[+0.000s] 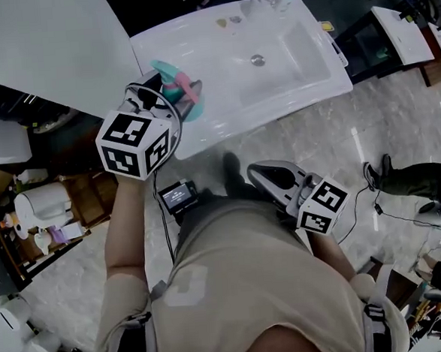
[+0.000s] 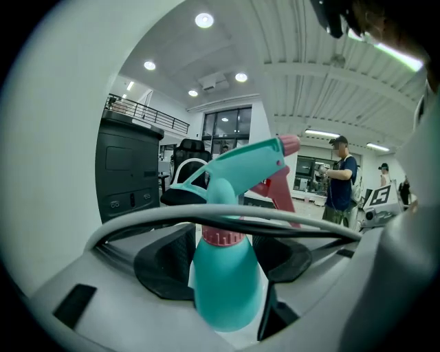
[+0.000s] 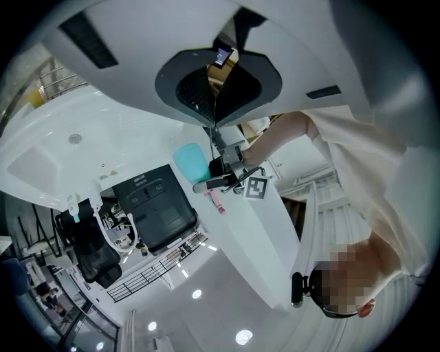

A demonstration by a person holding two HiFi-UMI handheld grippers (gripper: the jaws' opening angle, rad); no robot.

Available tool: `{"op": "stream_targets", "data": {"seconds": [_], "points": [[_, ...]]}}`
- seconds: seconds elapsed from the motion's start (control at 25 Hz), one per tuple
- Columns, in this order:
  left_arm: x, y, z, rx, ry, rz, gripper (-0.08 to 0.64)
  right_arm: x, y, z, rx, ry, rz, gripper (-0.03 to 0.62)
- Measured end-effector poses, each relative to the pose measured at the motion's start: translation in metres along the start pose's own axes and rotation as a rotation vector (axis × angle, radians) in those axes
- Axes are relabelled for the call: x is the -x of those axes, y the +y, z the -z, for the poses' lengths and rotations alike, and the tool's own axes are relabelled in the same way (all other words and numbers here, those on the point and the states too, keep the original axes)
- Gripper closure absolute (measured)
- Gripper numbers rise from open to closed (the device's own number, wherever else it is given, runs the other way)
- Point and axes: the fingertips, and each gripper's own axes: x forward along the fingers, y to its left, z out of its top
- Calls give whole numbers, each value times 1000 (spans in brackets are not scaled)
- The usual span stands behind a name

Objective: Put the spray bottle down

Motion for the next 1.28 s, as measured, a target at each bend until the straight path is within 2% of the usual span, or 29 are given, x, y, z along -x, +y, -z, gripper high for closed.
{"op": "stream_targets", "data": {"seconds": [0.16,0.48,0.88,1.08,1.28], "points": [[-20,15,4,-2,22,-65,301,1,-23,-10,-26,7,-26,572],[-50,35,8,-1,58,-136,301,-2,-59,-24,-63,19,-71,572],[-70,74,13,27,42,-268,301,-9,-77,-24,-87,58,-112,572],[-83,91,24,73,42,-308,301,-11,-80,-25,-80,86,-138,572],[-98,108,35,78,60,-355,299,-9,-85,-22,-93,98,-143,572]]}}
